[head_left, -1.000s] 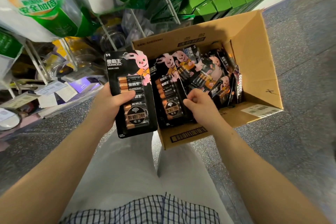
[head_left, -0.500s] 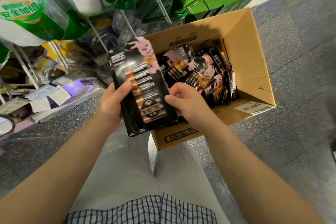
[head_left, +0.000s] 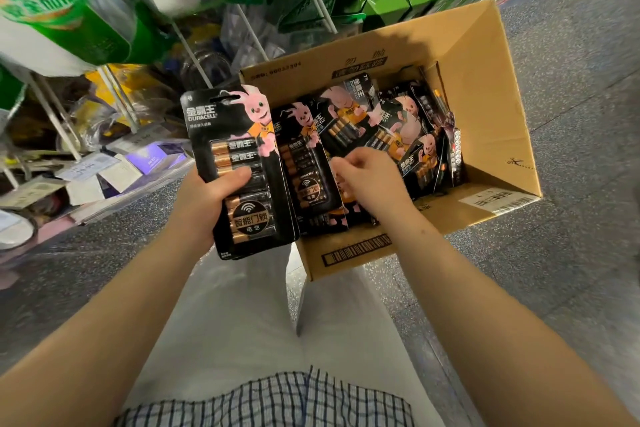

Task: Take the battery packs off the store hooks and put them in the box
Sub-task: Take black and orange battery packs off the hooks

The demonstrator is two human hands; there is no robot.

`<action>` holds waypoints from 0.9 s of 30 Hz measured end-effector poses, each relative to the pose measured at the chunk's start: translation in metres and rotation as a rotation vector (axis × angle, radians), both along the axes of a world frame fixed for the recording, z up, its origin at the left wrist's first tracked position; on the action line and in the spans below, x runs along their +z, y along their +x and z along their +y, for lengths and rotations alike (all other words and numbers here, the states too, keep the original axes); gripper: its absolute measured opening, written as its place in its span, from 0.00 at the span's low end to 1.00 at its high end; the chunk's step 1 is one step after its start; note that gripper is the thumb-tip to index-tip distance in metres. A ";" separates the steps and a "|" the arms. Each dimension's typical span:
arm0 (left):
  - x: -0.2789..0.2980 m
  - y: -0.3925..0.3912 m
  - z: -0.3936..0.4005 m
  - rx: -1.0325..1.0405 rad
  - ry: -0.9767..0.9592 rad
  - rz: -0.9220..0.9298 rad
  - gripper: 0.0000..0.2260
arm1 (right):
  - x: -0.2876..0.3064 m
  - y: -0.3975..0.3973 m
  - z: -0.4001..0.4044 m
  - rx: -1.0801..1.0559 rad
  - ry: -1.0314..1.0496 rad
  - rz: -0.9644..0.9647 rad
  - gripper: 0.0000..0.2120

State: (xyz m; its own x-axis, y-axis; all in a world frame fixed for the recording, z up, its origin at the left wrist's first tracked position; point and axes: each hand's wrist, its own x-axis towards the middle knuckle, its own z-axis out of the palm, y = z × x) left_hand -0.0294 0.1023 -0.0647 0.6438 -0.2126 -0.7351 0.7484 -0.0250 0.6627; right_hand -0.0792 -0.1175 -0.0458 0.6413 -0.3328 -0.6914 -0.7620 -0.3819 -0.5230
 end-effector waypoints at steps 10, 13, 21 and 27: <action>-0.003 -0.005 0.005 0.021 -0.001 0.047 0.16 | -0.056 -0.002 0.014 0.052 -0.051 0.138 0.19; -0.003 -0.005 0.003 0.038 -0.012 0.036 0.16 | -0.057 0.001 0.026 0.147 -0.109 0.163 0.22; -0.004 -0.007 0.005 0.041 -0.007 0.058 0.16 | -0.065 0.002 0.034 0.022 -0.196 0.125 0.22; -0.006 -0.009 0.003 0.032 -0.035 0.041 0.14 | -0.067 0.009 0.034 0.110 -0.164 0.090 0.07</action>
